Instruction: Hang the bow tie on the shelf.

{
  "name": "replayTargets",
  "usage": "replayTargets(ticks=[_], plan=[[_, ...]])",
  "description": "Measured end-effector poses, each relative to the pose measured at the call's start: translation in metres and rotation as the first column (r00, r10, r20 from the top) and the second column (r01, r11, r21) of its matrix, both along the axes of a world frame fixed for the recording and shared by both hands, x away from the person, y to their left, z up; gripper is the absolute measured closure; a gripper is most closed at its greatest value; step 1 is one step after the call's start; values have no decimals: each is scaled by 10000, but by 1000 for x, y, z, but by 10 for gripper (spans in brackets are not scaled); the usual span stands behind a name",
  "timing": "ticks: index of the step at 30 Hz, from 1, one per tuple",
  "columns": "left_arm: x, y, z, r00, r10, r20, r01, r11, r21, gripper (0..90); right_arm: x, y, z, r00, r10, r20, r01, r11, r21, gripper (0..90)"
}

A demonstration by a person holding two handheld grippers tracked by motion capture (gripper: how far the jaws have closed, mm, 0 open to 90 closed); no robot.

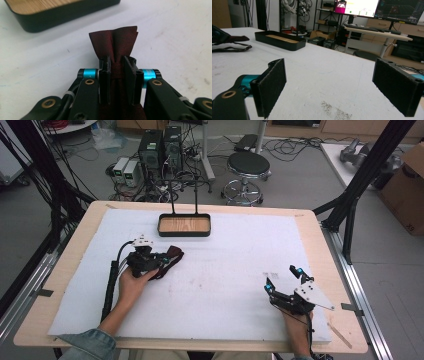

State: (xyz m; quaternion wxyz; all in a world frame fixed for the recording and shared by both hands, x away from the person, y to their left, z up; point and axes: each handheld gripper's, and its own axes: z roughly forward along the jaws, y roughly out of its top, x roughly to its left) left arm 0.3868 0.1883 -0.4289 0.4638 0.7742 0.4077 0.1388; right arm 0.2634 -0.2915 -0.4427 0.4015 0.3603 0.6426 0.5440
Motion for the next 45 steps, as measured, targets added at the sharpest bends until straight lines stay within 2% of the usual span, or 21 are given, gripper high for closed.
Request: replayTargets(ticks=[1,2,3,12,14,19,20,25,28,34,45], plan=[[0,0,0,10000,0,0,0,10000,0,753,0,0,0,10000,0,0,0,10000,0,111],[-2,1,4,9994,66,343,-65,10000,-53,752,0,0,0,10000,3,-60,-3,10000,92,111],[-3,2,5,9989,63,464,-60,10000,-72,752,0,0,0,10000,-5,-57,5,9999,105,111],[-3,14,17,9955,145,932,-89,9981,-609,752,1,1,0,10000,-57,-59,57,10000,43,111],[-3,21,24,9925,188,1209,-90,9967,-809,751,1,1,0,10000,-63,-47,63,10000,65,111],[1,33,36,9886,302,1476,-148,9944,-1044,751,1,1,0,10000,-56,-50,55,10000,-47,111],[1,35,38,9872,344,1558,-162,9930,-1167,750,1,1,0,10000,-58,-47,58,10000,-48,111],[3,40,45,9833,372,1784,-152,9923,-1233,751,1,1,0,10000,-65,-54,65,10000,-23,111],[4,42,48,9796,492,1950,-199,9885,-1496,751,1,1,0,10000,-65,-61,65,10000,-21,111],[6,43,55,9792,246,2016,32,9906,-1365,751,1,2,0,10000,-55,-57,55,10000,-45,111],[12,46,75,9679,157,2508,250,9871,-1582,751,0,0,0,10000,8,-93,-8,10000,69,111]])
